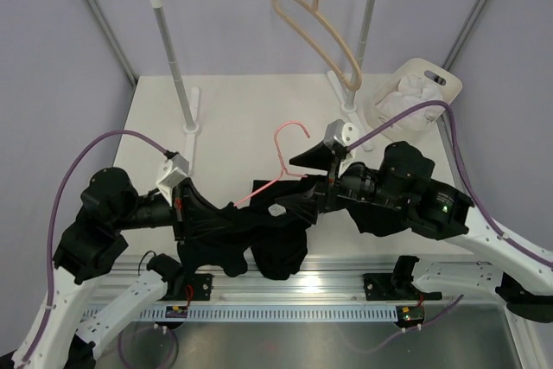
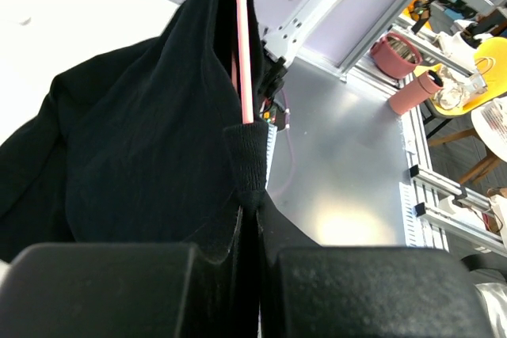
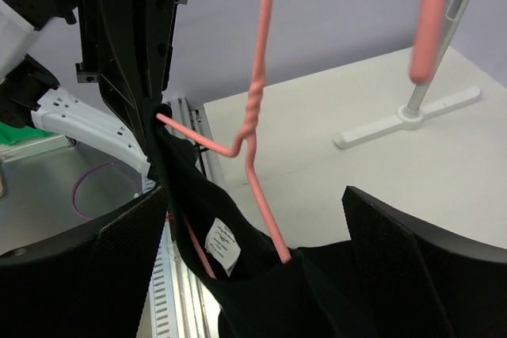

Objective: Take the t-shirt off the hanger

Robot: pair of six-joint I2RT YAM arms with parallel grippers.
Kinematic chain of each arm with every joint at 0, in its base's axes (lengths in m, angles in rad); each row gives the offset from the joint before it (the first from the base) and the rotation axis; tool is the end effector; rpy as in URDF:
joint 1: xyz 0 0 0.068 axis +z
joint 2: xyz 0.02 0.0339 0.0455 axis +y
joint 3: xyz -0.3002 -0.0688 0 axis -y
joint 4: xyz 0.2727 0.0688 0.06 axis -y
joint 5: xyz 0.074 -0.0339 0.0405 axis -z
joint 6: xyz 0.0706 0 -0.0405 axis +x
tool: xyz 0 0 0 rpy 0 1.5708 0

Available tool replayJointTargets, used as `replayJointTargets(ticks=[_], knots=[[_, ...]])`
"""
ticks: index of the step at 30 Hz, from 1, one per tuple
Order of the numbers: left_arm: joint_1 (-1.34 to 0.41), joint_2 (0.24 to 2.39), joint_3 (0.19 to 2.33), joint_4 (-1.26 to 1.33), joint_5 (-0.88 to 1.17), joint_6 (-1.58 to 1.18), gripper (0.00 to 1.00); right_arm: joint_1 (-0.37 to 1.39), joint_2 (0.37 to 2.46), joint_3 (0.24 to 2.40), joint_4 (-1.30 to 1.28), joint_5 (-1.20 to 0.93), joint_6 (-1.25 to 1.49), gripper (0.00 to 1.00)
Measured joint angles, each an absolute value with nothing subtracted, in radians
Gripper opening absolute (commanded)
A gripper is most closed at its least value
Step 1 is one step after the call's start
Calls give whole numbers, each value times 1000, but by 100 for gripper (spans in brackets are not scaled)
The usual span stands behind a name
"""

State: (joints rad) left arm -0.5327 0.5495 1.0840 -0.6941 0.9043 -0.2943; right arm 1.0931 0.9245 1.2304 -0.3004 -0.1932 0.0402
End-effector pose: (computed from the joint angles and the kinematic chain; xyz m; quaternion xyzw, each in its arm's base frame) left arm 0.0444 -0.0906 0.4421 0.3627 0.6462 -0.5389 0.4005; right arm 0.0912 0.2056 0.4933 -0.4118 0.5725 0.4362 0.5589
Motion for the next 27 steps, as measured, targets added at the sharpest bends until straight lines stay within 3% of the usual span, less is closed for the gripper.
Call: replayJointTargets(ticks=[11, 15, 27], knots=[[-533, 591, 1055, -717, 870, -280, 0, 1093, 1046, 1249, -301, -164, 6, 99], [-533, 592, 1045, -710, 867, -278, 0, 1093, 1043, 1249, -292, -150, 4, 94], [-533, 589, 1053, -715, 854, -270, 0, 1093, 820, 1127, -400, 64, 48, 94]])
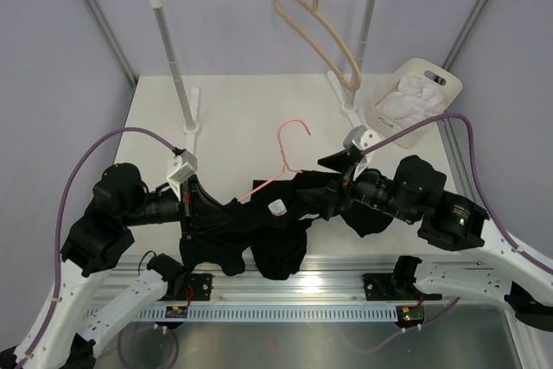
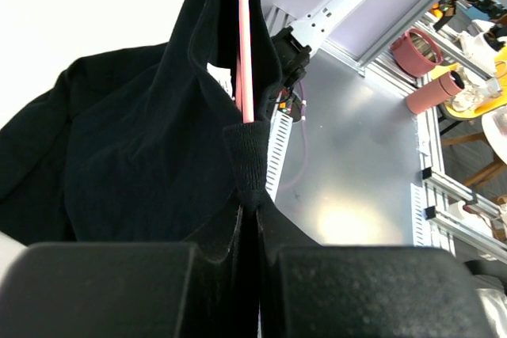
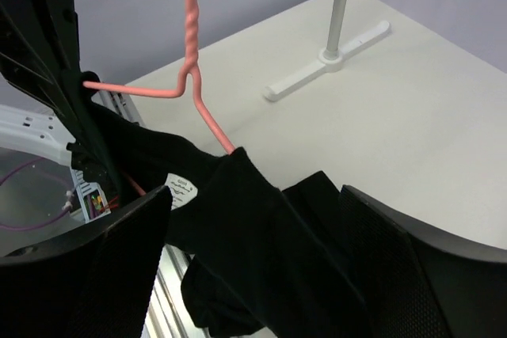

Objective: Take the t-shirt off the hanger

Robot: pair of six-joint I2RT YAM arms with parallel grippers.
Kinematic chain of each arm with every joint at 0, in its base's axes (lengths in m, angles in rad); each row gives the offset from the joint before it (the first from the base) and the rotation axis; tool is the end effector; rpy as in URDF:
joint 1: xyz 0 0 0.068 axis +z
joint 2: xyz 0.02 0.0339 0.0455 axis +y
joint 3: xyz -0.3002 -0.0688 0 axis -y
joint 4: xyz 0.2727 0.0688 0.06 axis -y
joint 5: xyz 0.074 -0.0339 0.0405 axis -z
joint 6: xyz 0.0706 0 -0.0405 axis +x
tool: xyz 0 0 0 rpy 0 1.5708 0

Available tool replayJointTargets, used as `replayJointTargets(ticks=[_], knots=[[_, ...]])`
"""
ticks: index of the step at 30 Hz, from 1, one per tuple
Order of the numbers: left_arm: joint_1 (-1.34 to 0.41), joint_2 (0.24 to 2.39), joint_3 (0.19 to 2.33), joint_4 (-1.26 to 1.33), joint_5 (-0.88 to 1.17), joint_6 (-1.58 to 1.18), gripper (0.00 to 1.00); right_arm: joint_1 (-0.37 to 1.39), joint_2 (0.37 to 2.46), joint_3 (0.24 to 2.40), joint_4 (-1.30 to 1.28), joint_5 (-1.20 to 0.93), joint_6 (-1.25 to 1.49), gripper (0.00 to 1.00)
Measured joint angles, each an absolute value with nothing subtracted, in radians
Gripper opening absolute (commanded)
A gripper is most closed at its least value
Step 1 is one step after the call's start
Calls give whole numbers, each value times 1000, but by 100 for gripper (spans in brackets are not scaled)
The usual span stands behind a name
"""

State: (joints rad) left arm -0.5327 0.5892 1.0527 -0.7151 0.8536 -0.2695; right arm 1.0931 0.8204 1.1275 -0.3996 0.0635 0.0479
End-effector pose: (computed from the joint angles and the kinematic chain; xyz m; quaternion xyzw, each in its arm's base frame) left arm 0.0627 -0.0987 0.4259 0.3459 0.6798 -0.5190 0.3858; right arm 0.0964 0.1764 0.4594 -0.3502 0.6508 0.3439 0.5794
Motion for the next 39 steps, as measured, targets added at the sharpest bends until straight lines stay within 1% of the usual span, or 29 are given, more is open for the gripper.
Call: replayJointTargets(ticks=[4, 6, 7, 8, 11, 17, 19, 20, 23, 24, 26, 28, 29, 32, 33, 34, 36, 37, 39], knots=[[-533, 590, 1055, -717, 844, -261, 0, 1093, 830, 1212, -450, 57, 56, 93], [-533, 590, 1054, -718, 839, -259, 0, 1093, 847, 1267, -452, 44, 59, 90], [-533, 591, 1055, -718, 837, -259, 0, 1093, 860, 1290, -456, 39, 61, 88], [-533, 591, 1054, -717, 837, -259, 0, 1093, 868, 1308, -454, 30, 62, 83], [-533, 595, 1054, -715, 839, -260, 0, 1093, 897, 1328, -425, -19, 76, 75], [-533, 618, 1054, -700, 845, -267, 0, 1093, 985, 1327, -390, -64, 92, 72], [-533, 619, 1054, -700, 849, -267, 0, 1093, 1013, 1327, -379, -67, 93, 70], [-533, 617, 1054, -698, 852, -267, 0, 1093, 1026, 1327, -375, -69, 93, 65], [-534, 617, 1054, -690, 860, -267, 0, 1093, 1049, 1327, -352, -74, 91, 55], [-534, 617, 1054, -688, 861, -267, 0, 1093, 1054, 1326, -342, -76, 91, 46], [-534, 617, 1054, -685, 870, -267, 0, 1093, 1057, 1316, -311, -88, 93, 33], [-534, 617, 1053, -687, 886, -267, 0, 1093, 1050, 1293, -275, -94, 91, 4], [-535, 617, 1050, -695, 888, -266, 0, 1092, 1042, 1281, -254, -98, 100, 0], [-535, 620, 1044, -687, 900, -263, 1, 1093, 1010, 1254, -228, -116, 115, 0], [-537, 620, 1044, -677, 908, -263, 24, 1093, 1000, 1245, -223, -119, 118, 0], [-537, 621, 1044, -666, 917, -264, 37, 1093, 989, 1235, -218, -123, 118, 0], [-537, 623, 1044, -623, 931, -286, 58, 1093, 966, 1217, -220, -124, 113, 0], [-535, 623, 1044, -594, 941, -304, 75, 1093, 950, 1205, -226, -122, 110, 0], [-536, 621, 1043, -535, 963, -342, 91, 1093, 919, 1190, -241, -117, 107, 0]])
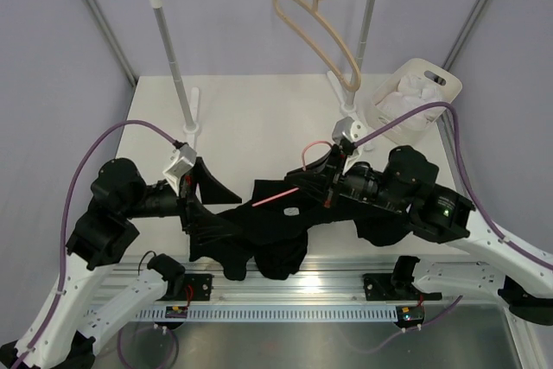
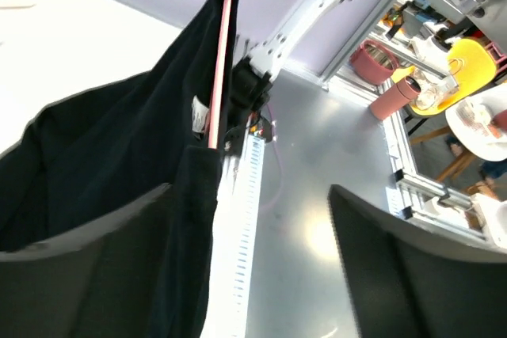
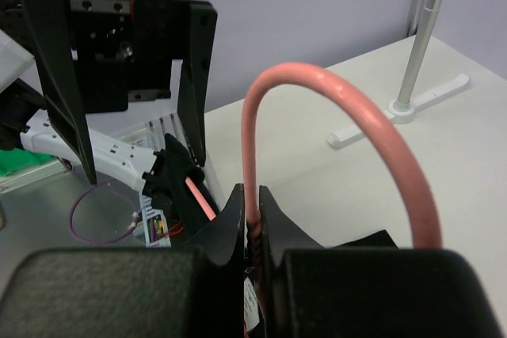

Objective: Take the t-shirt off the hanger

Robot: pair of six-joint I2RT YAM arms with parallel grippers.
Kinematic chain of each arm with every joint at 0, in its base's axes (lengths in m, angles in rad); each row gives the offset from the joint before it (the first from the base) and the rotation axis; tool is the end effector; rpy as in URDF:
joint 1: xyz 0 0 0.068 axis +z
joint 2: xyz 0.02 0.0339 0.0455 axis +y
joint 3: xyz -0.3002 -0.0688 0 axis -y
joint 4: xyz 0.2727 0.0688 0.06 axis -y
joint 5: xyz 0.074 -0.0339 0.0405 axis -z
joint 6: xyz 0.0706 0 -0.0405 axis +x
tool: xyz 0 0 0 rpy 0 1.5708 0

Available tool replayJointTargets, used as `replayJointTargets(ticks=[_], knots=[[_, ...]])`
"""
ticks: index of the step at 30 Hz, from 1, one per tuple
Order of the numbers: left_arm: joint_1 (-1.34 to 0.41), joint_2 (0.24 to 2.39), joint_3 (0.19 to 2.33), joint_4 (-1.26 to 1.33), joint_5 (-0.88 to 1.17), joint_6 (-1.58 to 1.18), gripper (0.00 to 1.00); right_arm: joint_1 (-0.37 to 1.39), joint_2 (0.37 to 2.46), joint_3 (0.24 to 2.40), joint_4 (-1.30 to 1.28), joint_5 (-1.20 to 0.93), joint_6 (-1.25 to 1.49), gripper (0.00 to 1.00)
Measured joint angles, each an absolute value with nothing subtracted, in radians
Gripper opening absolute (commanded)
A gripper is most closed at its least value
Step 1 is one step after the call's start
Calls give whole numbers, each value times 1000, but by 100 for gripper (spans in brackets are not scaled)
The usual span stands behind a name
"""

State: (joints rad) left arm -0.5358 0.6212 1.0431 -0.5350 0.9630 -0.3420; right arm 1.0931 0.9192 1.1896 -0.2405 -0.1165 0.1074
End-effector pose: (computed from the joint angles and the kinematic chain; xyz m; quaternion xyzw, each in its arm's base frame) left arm 0.0682 -0.1079 0.4417 0.3710 0.6282 -0.5635 0.3875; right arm 0.0979 0.2069 0.4872 -0.3658 0.5928 0.4381 0.5683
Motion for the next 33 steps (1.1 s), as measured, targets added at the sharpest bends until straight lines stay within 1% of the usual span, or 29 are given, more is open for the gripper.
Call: replayJointTargets(ticks=[1, 2, 12, 19, 24, 27, 28, 30, 31, 32, 33], knots=[[-536, 619, 1043, -511, 968, -358, 98, 1093, 900, 1186, -255, -116, 108, 0], [-536, 617, 1043, -486, 971, -376, 99, 1093, 881, 1184, -266, -115, 109, 0], [-536, 616, 1054, -404, 970, -439, 99, 1093, 663, 1202, -357, 1, 126, 0], [-536, 628, 1044, -379, 932, -447, 98, 1093, 622, 1239, -406, 45, 140, 0], [-536, 645, 1018, -355, 908, -456, 91, 1093, 625, 1240, -418, 61, 147, 0], [-536, 653, 1010, -336, 901, -464, 82, 1093, 628, 1240, -418, 68, 152, 0], [-536, 655, 1007, -331, 901, -466, 72, 1093, 629, 1240, -417, 68, 154, 0], [-536, 662, 1004, -321, 902, -465, 58, 1093, 634, 1240, -417, 70, 155, 0], [-536, 665, 1003, -318, 903, -465, 29, 1093, 638, 1240, -417, 72, 157, 0], [-536, 669, 1000, -316, 905, -467, 11, 1093, 641, 1240, -417, 73, 157, 0], [-536, 671, 996, -313, 904, -463, 0, 1093, 645, 1240, -417, 80, 158, 0]])
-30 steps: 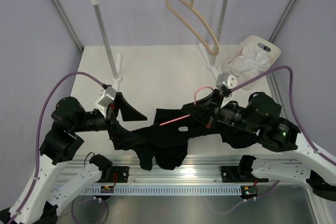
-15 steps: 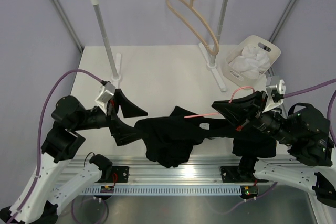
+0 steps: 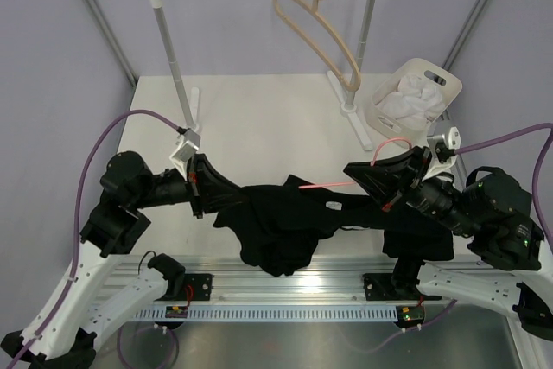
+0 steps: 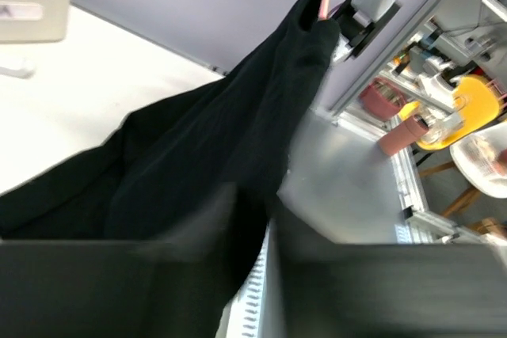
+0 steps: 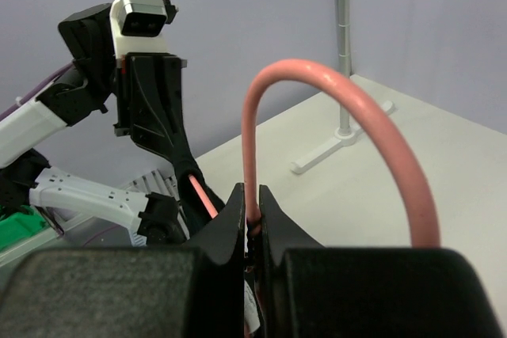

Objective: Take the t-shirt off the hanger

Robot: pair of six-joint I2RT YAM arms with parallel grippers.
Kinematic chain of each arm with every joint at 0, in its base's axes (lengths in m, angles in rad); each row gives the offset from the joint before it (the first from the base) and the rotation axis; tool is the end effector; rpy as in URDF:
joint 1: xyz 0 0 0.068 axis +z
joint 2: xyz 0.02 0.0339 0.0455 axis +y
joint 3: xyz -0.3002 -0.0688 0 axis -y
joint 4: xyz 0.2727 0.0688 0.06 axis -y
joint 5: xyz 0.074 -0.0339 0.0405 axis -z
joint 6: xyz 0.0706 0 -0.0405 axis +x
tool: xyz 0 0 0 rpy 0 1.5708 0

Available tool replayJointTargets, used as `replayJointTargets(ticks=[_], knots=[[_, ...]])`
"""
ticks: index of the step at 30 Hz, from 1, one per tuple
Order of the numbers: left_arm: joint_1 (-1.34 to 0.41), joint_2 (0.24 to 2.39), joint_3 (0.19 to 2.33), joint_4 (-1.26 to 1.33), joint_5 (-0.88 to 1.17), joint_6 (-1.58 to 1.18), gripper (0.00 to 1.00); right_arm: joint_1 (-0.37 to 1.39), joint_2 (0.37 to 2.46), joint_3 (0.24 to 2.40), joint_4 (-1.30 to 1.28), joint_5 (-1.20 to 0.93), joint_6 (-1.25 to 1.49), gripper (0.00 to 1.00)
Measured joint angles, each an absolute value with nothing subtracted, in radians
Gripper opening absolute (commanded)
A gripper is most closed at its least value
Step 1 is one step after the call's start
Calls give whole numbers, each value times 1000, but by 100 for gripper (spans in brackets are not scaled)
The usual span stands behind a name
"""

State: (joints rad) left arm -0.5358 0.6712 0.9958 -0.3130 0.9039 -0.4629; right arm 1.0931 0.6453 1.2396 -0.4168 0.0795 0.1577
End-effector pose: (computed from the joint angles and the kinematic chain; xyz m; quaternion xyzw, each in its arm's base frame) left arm 0.0937 -0.1201 0.4454 0.3334 0.6207 -0.5759 0.4147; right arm 0.0577 0.0992 0.5219 -0.2618 0.5860 0.4280 0.6363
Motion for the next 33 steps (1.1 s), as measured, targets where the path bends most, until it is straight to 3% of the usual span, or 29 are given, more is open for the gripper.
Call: replayJointTargets(ticks=[12, 20, 33], knots=[[-545, 677, 1004, -397, 695, -416, 0, 1098, 651, 1240, -437, 255, 159, 0], [-546, 669, 1022, -486, 463, -443, 0, 1099, 492, 1217, -434, 399, 150, 0], [-551, 671, 990, -453, 489, -498, 1, 1099, 488, 1187, -362, 455, 152, 0]])
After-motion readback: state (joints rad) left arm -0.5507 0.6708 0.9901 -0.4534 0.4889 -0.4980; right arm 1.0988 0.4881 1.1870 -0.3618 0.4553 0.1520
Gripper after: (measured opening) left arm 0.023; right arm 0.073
